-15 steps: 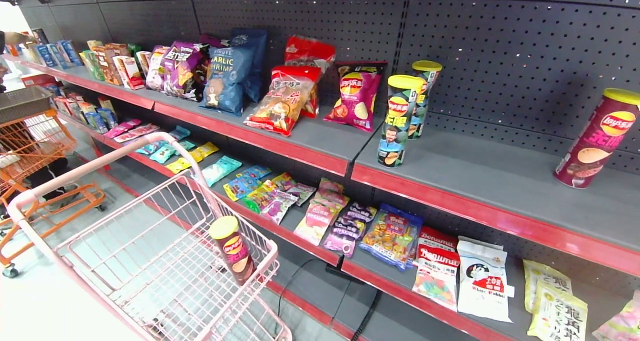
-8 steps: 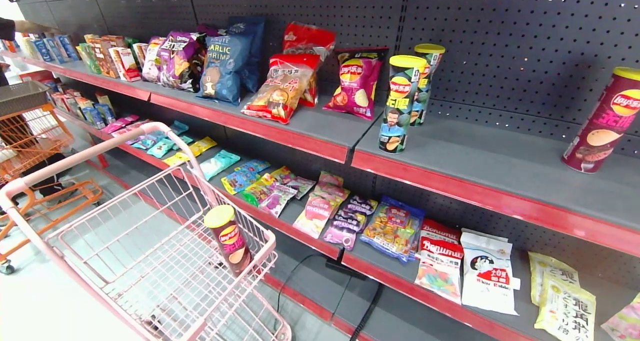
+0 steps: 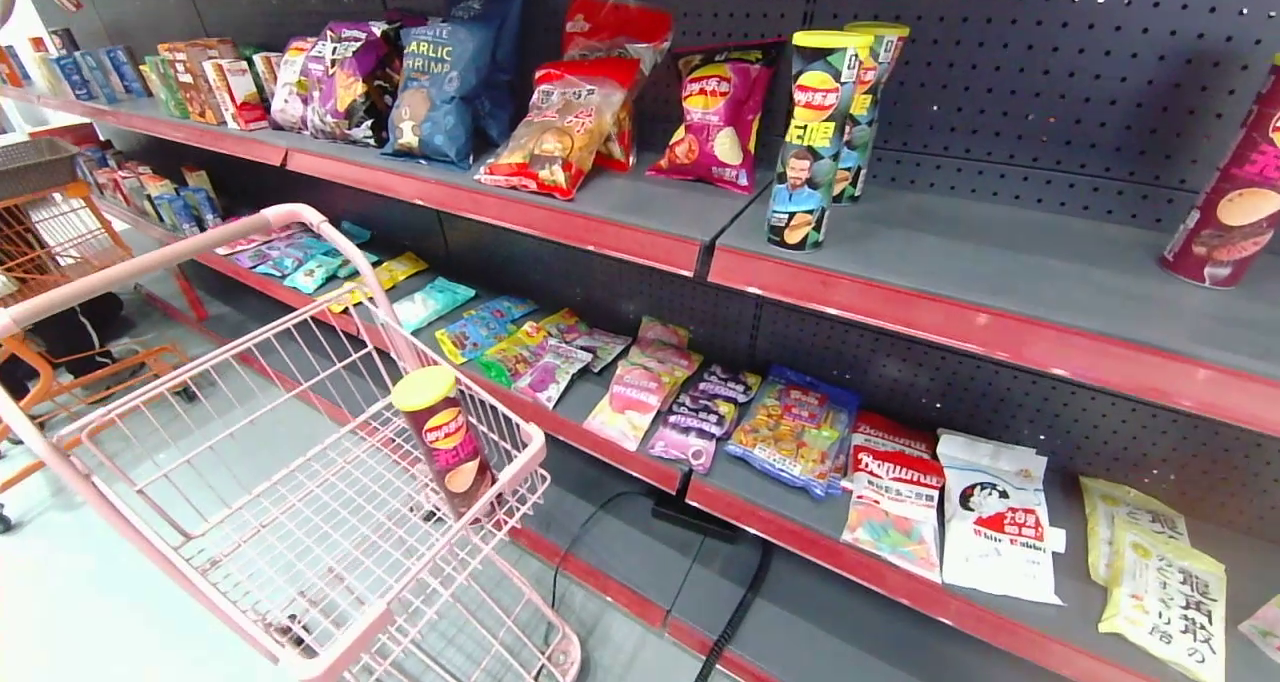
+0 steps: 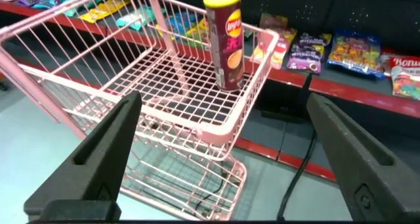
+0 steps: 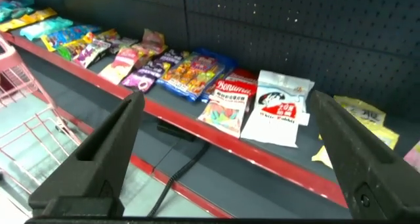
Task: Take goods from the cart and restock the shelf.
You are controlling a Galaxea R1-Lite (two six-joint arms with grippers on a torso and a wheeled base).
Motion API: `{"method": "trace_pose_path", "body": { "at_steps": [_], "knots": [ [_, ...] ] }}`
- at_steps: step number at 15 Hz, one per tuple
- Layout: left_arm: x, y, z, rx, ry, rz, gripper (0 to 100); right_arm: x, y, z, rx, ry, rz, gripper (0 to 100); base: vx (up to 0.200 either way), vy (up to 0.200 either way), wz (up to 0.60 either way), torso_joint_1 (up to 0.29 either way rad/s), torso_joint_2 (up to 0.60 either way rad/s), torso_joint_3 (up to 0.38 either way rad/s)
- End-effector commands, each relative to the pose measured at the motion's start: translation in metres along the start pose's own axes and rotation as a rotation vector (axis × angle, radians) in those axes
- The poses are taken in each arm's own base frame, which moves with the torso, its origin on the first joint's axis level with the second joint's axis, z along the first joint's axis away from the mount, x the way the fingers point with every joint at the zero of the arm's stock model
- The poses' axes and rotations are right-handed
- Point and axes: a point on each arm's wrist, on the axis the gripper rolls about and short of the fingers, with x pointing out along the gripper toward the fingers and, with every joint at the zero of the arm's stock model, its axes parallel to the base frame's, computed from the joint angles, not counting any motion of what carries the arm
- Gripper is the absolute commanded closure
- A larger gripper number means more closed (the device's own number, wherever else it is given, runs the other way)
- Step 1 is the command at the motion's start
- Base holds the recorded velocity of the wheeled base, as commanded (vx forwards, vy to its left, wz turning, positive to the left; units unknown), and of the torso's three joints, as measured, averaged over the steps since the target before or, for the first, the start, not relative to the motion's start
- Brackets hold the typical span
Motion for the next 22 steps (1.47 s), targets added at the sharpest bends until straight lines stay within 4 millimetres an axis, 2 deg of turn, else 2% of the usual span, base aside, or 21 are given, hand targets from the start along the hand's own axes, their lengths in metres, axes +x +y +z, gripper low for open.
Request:
{"method": "trace_pose_path", "body": {
  "at_steps": [1, 5, 8, 9, 10, 11, 12, 13, 14, 17, 18, 19, 20, 22],
  "knots": [
    [0.000, 0.000, 0.000, 0.000, 0.000, 0.000, 0, 0.000, 0.000, 0.000, 0.000, 0.001, -0.001, 0, 0.000, 0.000, 0.00, -0.168, 0.53, 0.354],
    [0.000, 0.000, 0.000, 0.003, 0.006, -0.001, 0, 0.000, 0.000, 0.000, -0.002, 0.001, -0.001, 0, 0.000, 0.000, 0.00, -0.149, 0.46, 0.317],
    [0.000, 0.000, 0.000, 0.007, 0.002, 0.006, 0, 0.000, 0.000, 0.000, 0.001, 0.001, -0.005, 0, 0.000, 0.000, 0.00, -0.038, 0.11, 0.084],
    [-0.002, 0.001, 0.012, 0.020, -0.034, 0.042, 0, 0.000, 0.000, 0.000, 0.000, 0.001, -0.007, 0, 0.000, 0.000, 0.00, 0.000, 0.00, 0.000],
    [-0.006, 0.002, 0.039, 0.012, -0.080, 0.070, 0, 0.000, 0.000, 0.000, 0.000, 0.001, -0.007, 0, 0.000, 0.000, 0.00, 0.000, 0.00, 0.000],
    [0.010, 0.004, 0.106, -0.099, -0.060, 0.110, 0, 0.000, 0.000, 0.000, 0.000, 0.002, -0.007, 0, 0.000, 0.000, 0.00, 0.000, 0.00, 0.000],
    [0.034, 0.007, 0.153, -0.224, -0.060, 0.116, 0, 0.000, 0.000, 0.000, -0.002, 0.001, -0.007, 0, 0.000, 0.000, 0.00, 0.000, 0.00, 0.000],
    [0.060, 0.009, 0.166, -0.240, -0.016, 0.136, 0, 0.000, 0.000, 0.000, -0.002, 0.001, -0.005, 0, 0.000, 0.000, 0.00, 0.000, 0.00, 0.000],
    [0.086, 0.014, 0.166, -0.233, 0.028, 0.164, 0, 0.000, 0.000, 0.000, 0.000, 0.001, -0.007, 0, 0.000, 0.000, 0.00, 0.000, 0.00, 0.000],
    [0.161, 0.031, 0.146, -0.216, 0.165, 0.176, 0, 0.000, 0.000, 0.000, -0.002, 0.001, -0.007, 0, 0.000, 0.000, 0.00, 0.000, 0.00, 0.000],
    [0.174, 0.036, 0.142, -0.204, 0.182, 0.186, 0, 0.000, 0.000, 0.000, -0.002, 0.001, -0.007, 0, 0.000, 0.000, 0.00, 0.000, 0.00, 0.000],
    [0.199, 0.042, 0.133, -0.176, 0.183, 0.151, 0, 0.000, 0.000, 0.000, -0.002, 0.001, -0.007, 0, 0.000, 0.000, 0.00, 0.000, 0.00, 0.000],
    [0.207, 0.042, 0.129, -0.170, 0.174, 0.080, 0, 0.000, 0.000, 0.000, -0.002, 0.001, -0.007, 0, 0.000, 0.000, 0.00, 0.000, 0.00, 0.000],
    [0.208, 0.047, 0.122, -0.142, 0.202, -0.005, 0, 0.000, 0.000, 0.000, 0.000, 0.001, -0.007, 0, 0.000, 0.000, 0.00, 0.000, 0.00, 0.000]
  ]
}}
